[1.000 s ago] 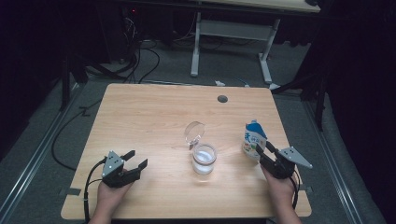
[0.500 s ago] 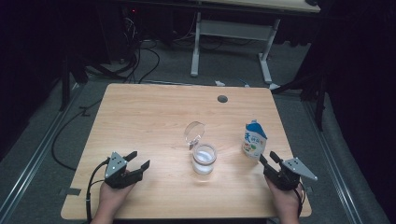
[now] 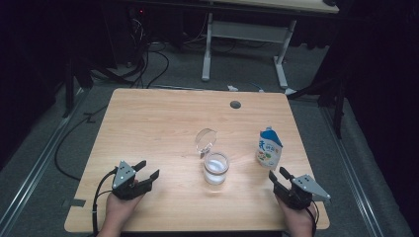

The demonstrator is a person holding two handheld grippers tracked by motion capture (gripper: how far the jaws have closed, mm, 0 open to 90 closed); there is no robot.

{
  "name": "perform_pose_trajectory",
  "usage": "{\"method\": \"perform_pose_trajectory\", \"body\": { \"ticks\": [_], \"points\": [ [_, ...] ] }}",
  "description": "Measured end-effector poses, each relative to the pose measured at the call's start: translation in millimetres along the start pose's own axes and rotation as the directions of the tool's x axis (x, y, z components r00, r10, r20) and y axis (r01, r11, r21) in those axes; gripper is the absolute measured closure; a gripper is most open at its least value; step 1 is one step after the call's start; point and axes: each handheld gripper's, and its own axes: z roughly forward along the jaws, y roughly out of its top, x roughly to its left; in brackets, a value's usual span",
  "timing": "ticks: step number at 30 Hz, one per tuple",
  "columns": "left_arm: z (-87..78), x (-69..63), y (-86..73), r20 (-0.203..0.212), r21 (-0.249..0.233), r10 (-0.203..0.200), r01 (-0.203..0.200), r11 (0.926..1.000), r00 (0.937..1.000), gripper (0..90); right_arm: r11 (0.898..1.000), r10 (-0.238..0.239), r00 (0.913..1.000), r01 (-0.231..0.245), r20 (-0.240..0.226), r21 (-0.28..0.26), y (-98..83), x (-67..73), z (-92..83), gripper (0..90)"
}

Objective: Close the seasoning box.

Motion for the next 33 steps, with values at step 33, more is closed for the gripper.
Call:
{"method": "perform_pose_trajectory", "body": {
  "ticks": [33],
  "points": [
    [14.7, -16.8, 11.2, 0.033, 0.027, -0.040, 0.039, 0.9989, 0.9987, 44.6, 0.993, -0.109, 0.9782, 0.115, -0.177, 0.029, 24.0, 53.1, 55.7, 59.5]
  ]
}}
